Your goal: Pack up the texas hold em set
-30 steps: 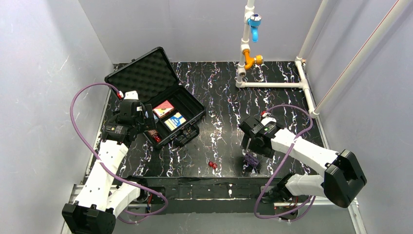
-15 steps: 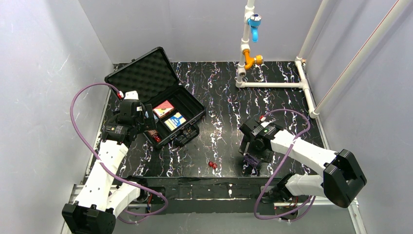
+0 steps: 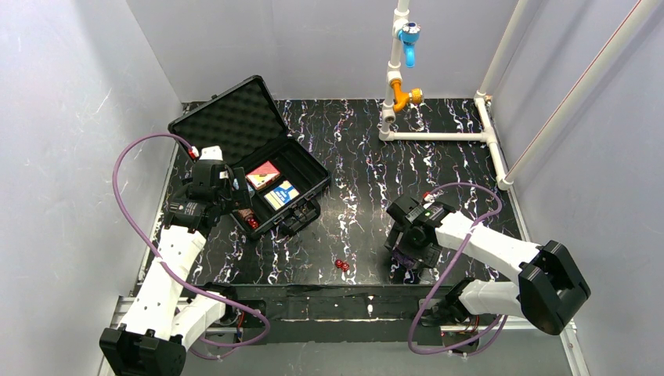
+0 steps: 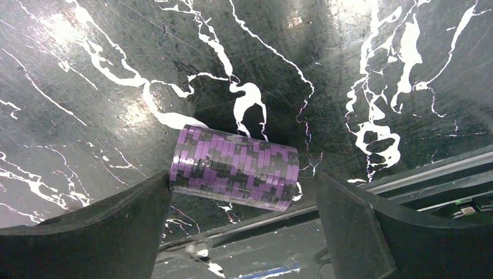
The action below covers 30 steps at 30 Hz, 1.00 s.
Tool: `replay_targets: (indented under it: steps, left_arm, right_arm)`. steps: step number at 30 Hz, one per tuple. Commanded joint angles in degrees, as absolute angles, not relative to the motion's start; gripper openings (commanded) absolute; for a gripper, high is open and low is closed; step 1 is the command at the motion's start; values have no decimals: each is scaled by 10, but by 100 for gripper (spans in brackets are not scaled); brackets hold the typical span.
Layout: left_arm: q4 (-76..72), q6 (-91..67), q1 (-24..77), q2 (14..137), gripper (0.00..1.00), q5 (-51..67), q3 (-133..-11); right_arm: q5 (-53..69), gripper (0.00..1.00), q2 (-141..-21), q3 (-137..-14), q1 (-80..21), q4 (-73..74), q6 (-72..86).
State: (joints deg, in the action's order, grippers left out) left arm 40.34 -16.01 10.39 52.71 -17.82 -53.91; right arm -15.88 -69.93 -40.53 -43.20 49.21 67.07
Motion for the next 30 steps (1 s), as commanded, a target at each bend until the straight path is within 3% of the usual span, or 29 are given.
replay_targets:
  steps: [1,20,30]
  left_arm:
    - [405,-153,104,516,98,-178,-535]
    - [405,-153,104,516,98,-172,-535]
    - [404,-153,104,516,98,-170,-535]
  right_arm:
    - [-159,98,-684,-398,-431,485,707]
    - [-189,98,-690,-396,-431,486,756]
    - [-180,82,-699,-385,-430,474,754]
